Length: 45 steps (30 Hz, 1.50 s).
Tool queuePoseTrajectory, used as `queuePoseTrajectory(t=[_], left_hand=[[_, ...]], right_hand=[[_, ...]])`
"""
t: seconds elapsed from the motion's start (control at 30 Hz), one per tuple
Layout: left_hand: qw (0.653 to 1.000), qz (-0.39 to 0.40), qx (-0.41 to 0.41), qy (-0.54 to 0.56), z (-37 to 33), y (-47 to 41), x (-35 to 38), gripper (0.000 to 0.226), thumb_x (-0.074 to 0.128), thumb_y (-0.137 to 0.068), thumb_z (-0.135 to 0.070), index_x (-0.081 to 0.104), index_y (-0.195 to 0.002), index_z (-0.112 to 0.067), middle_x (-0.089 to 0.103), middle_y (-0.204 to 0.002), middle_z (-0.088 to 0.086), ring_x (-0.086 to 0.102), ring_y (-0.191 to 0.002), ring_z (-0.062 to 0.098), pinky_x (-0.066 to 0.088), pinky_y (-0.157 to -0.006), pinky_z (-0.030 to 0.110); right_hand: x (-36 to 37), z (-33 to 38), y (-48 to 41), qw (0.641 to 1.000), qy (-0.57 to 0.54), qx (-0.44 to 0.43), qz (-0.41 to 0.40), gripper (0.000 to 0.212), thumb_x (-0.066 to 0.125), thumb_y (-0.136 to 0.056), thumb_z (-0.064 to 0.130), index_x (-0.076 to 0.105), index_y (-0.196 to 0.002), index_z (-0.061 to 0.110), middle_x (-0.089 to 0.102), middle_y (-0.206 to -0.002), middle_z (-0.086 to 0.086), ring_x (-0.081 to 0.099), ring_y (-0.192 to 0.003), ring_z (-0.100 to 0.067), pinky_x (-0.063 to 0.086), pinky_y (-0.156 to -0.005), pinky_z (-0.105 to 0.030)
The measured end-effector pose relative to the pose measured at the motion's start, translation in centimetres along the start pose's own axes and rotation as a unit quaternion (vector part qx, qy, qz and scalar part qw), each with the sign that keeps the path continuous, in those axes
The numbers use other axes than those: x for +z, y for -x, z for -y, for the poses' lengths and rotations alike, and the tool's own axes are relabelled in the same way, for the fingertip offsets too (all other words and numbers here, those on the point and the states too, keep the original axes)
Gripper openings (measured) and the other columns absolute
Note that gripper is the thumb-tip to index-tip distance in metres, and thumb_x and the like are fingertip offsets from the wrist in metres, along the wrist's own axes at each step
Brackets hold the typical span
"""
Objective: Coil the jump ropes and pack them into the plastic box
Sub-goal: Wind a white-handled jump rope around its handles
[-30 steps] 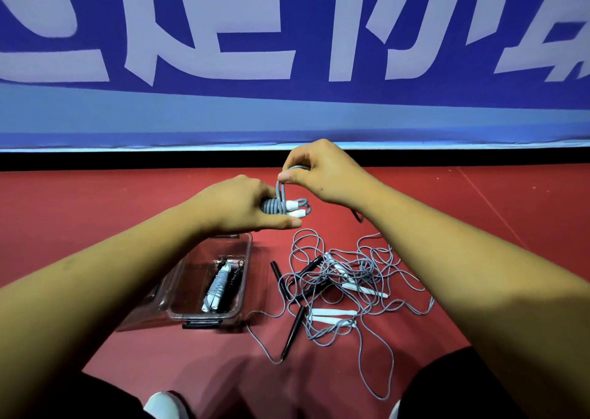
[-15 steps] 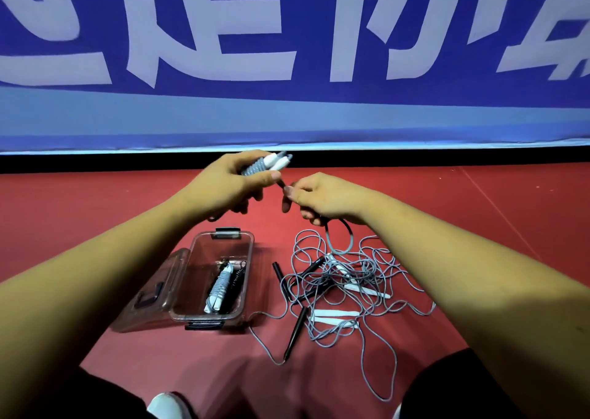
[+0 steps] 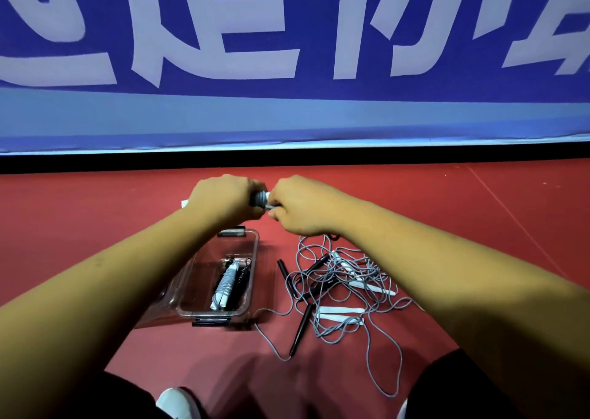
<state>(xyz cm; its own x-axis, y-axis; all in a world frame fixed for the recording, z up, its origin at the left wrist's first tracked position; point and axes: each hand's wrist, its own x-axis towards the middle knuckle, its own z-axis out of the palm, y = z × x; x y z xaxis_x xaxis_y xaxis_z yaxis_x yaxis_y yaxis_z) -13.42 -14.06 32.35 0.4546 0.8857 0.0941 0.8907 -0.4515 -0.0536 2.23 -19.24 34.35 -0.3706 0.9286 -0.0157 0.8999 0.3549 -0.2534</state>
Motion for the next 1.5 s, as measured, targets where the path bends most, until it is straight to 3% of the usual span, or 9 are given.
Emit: queuePoseTrajectory(t=[0.13, 0.2, 0.3, 0.4, 0.67, 0.9, 1.13, 1.3, 1.5], left_hand=[[0.994, 0.072, 0.086, 0.014, -0.8, 0.3, -1.1, 0.027, 0.066, -0.081, -0.055, 0.06, -0.083, -0.03, 0.05, -0.063, -0.009, 0.061, -0.076, 0.024, 0.041, -0.062, 0.031], [0.985, 0.122, 0.112, 0.044, -1.3, 0.6, -1.7, 0.045, 0.066, -0.076, -0.068, 0.046, -0.065, -0.029, 0.045, -0.054, -0.011, 0.05, -0.059, 0.014, 0.033, -0.056, 0.032], [0.979, 0.114, 0.132, 0.104, -1.6, 1.0, -1.5, 0.05, 0.061, -0.076, -0.072, 0.046, -0.061, -0.027, 0.043, -0.045, -0.007, 0.042, -0.047, 0.008, 0.031, -0.05, 0.03], [0.964, 0.082, 0.138, 0.214, -1.8, 1.2, -1.7, 0.044, 0.065, -0.079, -0.062, 0.053, -0.067, -0.021, 0.046, -0.046, -0.006, 0.039, -0.043, 0.009, 0.03, -0.047, 0.027], [0.824, 0.03, 0.067, 0.563, -2.1, 1.5, -3.4, 0.035, 0.062, -0.095, -0.03, 0.055, -0.128, -0.036, 0.056, -0.071, 0.015, 0.048, -0.054, 0.023, 0.038, -0.04, 0.021], [0.825, 0.014, -0.029, 0.564, -0.7, 0.6, -3.3, 0.016, 0.067, -0.092, -0.027, 0.062, -0.106, -0.02, 0.058, -0.074, 0.013, 0.051, -0.054, 0.024, 0.039, -0.037, 0.022], [0.914, 0.066, -0.034, 0.398, 0.9, 0.2, -1.6, 0.025, 0.075, -0.085, -0.036, 0.062, -0.103, -0.025, 0.063, -0.069, 0.01, 0.051, -0.049, 0.022, 0.042, -0.044, 0.028], [0.955, 0.133, -0.004, 0.266, 0.3, 0.1, -1.4, 0.022, 0.074, -0.085, -0.037, 0.062, -0.097, -0.024, 0.061, -0.063, 0.001, 0.047, -0.039, 0.009, 0.038, -0.038, 0.015], [0.937, 0.278, 0.073, 0.199, 0.1, 0.5, -1.7, 0.019, 0.076, -0.084, -0.034, 0.063, -0.09, -0.022, 0.061, -0.058, 0.001, 0.054, -0.041, 0.019, 0.049, -0.048, 0.031]], right_hand=[[-1.5, -1.8, 0.2, 0.996, -0.042, 0.0, -0.078, 0.011, 0.06, -0.09, 0.031, 0.07, -0.086, 0.025, 0.067, -0.08, 0.002, 0.064, -0.076, -0.016, 0.049, -0.065, -0.03], [-1.9, -2.4, 0.6, 0.992, -0.096, -0.005, -0.087, 0.009, 0.066, -0.089, 0.029, 0.071, -0.087, 0.022, 0.061, -0.067, 0.008, 0.058, -0.055, 0.003, 0.04, -0.049, -0.021], [-2.1, -3.2, 0.8, 0.975, -0.206, -0.001, -0.078, 0.018, 0.076, -0.082, 0.021, 0.064, -0.084, 0.007, 0.053, -0.054, 0.002, 0.046, -0.035, -0.005, 0.034, -0.038, -0.017], [-2.1, -4.3, 0.5, 0.939, -0.333, 0.037, -0.08, 0.022, 0.077, -0.081, 0.018, 0.057, -0.077, 0.009, 0.054, -0.056, -0.012, 0.05, -0.04, -0.016, 0.04, -0.042, -0.021], [-0.5, -5.7, 0.4, 0.88, -0.468, 0.085, -0.009, 0.021, 0.056, -0.098, 0.02, 0.068, -0.083, 0.015, 0.055, -0.061, -0.005, 0.051, -0.05, -0.018, 0.044, -0.053, -0.026], [-1.0, -3.4, -0.3, 0.976, -0.205, 0.024, -0.069, 0.028, 0.046, -0.102, 0.023, 0.069, -0.101, 0.008, 0.054, -0.069, -0.003, 0.047, -0.06, -0.015, 0.037, -0.058, -0.029], [-1.0, -1.2, -0.2, 1.0, -0.025, -0.003, 0.001, 0.036, 0.048, -0.096, 0.022, 0.043, -0.062, 0.014, 0.044, -0.059, -0.001, 0.045, -0.056, -0.021, 0.033, -0.052, -0.029], [-1.4, -1.6, 0.3, 0.99, 0.128, -0.05, -0.021, 0.023, 0.049, -0.097, 0.037, 0.063, -0.093, 0.019, 0.065, -0.09, -0.004, 0.061, -0.086, -0.031, 0.039, -0.066, -0.031], [-0.3, -1.3, 0.4, 0.996, 0.007, -0.085, -0.002, 0.019, 0.058, -0.093, 0.034, 0.069, -0.09, 0.019, 0.067, -0.093, -0.004, 0.061, -0.087, -0.025, 0.049, -0.075, -0.036]])
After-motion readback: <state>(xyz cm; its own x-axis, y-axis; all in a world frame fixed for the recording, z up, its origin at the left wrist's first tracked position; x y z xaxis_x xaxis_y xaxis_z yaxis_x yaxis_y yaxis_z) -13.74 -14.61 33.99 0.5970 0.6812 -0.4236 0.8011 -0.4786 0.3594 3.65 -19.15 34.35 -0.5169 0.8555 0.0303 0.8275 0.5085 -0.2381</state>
